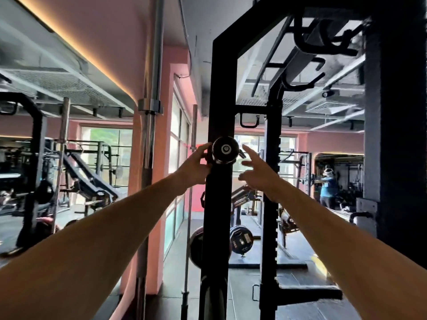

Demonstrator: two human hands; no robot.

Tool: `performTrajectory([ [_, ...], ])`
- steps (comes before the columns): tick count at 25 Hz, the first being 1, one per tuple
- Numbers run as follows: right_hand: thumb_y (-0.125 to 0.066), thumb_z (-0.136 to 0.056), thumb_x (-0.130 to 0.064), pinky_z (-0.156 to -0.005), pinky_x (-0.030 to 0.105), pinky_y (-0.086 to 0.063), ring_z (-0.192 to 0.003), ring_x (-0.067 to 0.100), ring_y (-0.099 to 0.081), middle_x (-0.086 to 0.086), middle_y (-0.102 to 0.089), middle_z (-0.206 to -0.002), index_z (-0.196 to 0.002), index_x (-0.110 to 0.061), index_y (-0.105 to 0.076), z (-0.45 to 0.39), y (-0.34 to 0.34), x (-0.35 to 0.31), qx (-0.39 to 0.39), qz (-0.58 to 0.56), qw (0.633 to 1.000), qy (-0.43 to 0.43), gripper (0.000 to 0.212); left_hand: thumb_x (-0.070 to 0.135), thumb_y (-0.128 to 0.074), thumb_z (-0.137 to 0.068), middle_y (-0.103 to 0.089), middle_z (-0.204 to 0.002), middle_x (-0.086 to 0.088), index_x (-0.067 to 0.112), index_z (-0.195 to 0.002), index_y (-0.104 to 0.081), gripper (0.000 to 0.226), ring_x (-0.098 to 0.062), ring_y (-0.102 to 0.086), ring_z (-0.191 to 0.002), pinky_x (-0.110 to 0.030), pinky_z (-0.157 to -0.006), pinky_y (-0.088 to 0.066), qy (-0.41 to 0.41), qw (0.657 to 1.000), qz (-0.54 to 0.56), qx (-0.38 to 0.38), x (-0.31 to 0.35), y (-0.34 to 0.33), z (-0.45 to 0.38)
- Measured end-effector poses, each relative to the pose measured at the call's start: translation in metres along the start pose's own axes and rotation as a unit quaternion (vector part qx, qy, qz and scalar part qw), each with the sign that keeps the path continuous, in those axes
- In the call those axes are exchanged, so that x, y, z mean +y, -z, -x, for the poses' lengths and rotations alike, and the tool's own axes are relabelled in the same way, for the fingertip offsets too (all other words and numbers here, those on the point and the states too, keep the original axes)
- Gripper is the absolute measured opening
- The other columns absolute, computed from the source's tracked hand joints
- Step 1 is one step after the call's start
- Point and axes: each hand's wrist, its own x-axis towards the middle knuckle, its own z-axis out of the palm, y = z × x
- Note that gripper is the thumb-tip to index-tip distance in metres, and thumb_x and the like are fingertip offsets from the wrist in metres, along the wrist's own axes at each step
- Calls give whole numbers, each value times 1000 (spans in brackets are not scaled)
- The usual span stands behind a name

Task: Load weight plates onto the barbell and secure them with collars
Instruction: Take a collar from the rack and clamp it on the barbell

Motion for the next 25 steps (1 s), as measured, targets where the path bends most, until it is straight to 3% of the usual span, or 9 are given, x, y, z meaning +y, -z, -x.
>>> performTrajectory([
  [1,-42,-92,26,-62,36,-39,-86,37,-56,27,-37,-147,-155,-18,-26,0,-3,-2,-4,-9,1000,3,79,-5,-48,-101,-49,-118,-1,22,-155,-27,63,-9,-55,-82,-25,-73,-57,13,1000,22,8,1,-2,-1],
  [3,-40,-91,27,-69,42,-41,-114,45,-55,25,-38,-149,-151,-12,-32,1,-9,-5,-3,-50,999,9,72,-6,-47,-102,-52,-115,-4,20,-155,-28,62,-15,-56,-80,-22,-62,-58,9,997,75,-4,2,-1,2],
  [6,-44,-88,30,-73,40,-48,-120,31,-52,22,-44,-148,-146,-5,-36,11,-11,-7,6,-42,998,52,68,-11,-50,-99,-50,-134,-8,28,-146,-40,62,-21,-62,-86,-20,-54,-58,-7,994,106,-25,6,7,12],
  [10,-52,-89,24,-76,32,-53,-127,31,-55,17,-52,-142,-142,-10,-41,22,-4,-10,17,-48,997,60,64,-2,-58,-98,-52,-139,-1,38,-142,-48,61,-22,-64,-111,-32,-67,-57,-6,994,107,-22,18,15,29],
  [14,-58,-85,18,-81,36,-51,-121,30,-61,9,-58,-138,-144,-21,-44,37,4,-16,31,-31,996,77,72,4,-60,-98,-55,-138,7,45,-139,-52,59,-17,-66,-113,-35,-76,-58,0,992,127,26,42,13,62],
  [18,-66,-82,10,-64,20,-46,-85,20,-65,3,-63,-134,-148,-25,-42,66,10,-32,28,19,993,112,78,4,-59,-99,-55,-140,3,41,-148,-45,62,-24,-70,-113,-38,-81,-59,5,988,146,51,71,10,104],
  [20,-66,-82,7,-58,12,-45,-85,16,-63,-1,-64,-131,-148,-25,-42,82,15,-48,35,23,991,124,78,7,-58,-101,-55,-140,4,41,-150,-41,62,-22,-70,-112,-39,-85,-59,14,986,149,67,92,8,127],
  [23,-65,-83,4,-66,14,-45,-98,18,-64,-7,-62,-118,-148,-25,-42,113,22,-71,32,9,991,133,75,7,-56,-102,-57,-133,4,43,-144,-47,56,-13,-74,-94,-39,-85,-59,4,985,144,94,126,4,158],
  [25,-63,-81,8,-56,7,-42,-93,17,-64,-8,-59,-115,-145,-26,-45,137,30,-83,28,17,989,145,75,9,-56,-102,-55,-135,3,44,-141,-51,52,-16,-74,-96,-35,-82,-61,-10,989,120,87,144,0,176],
])
